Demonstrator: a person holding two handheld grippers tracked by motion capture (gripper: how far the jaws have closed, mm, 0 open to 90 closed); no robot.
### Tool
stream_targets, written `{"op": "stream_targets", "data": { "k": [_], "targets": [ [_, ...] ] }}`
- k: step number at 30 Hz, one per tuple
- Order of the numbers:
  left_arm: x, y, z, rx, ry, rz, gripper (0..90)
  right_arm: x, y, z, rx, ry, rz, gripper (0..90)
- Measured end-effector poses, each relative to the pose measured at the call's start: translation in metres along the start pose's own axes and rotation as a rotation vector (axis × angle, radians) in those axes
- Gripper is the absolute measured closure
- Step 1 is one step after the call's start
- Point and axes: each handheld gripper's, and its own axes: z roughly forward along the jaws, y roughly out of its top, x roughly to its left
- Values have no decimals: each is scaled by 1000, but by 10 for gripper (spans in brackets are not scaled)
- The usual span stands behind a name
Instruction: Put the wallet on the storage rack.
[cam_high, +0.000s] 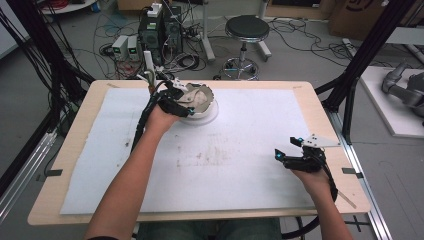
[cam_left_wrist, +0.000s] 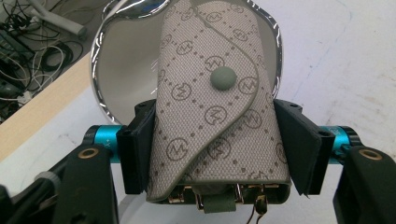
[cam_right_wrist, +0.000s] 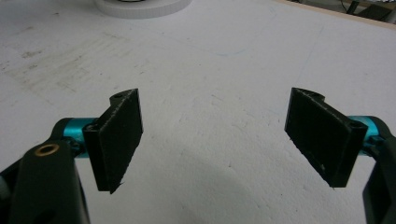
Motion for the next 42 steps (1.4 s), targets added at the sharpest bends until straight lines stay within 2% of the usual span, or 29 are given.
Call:
{"op": "stream_targets", "data": {
  "k": [6, 7, 16, 21, 24, 26, 32, 33, 37, 42],
  "targets": [
    [2, -1, 11, 19, -1, -8, 351, 1, 1, -2, -9, -3, -4, 196],
    [2, -1, 13, 6, -5, -11, 349, 1, 1, -2, -7, -2, -4, 196],
    [6, 9, 21, 14, -8, -9, 348, 4, 1, 1, 4, -2, -10, 196],
    [5, 10, 25, 10, -2, -19, 341, 5, 2, 2, 1, -2, -14, 196],
    [4, 10, 28, 22, -10, -9, 333, 5, 2, 2, 2, -2, -14, 195],
    [4, 8, 29, 5, -4, -16, 322, 6, 2, 2, 7, 2, -12, 196],
    [3, 7, 29, -7, 13, -20, 304, 5, 2, 2, 3, 0, -15, 196],
    [2, 7, 29, -12, 20, -22, 272, 5, 2, 2, 4, -1, -12, 196],
    [4, 5, 26, -36, 8, -57, 235, 5, 2, 2, 2, 3, -12, 195],
    [4, 2, 17, -74, -13, -78, 178, 6, 3, 2, 3, 4, -14, 196]
  ]
}}
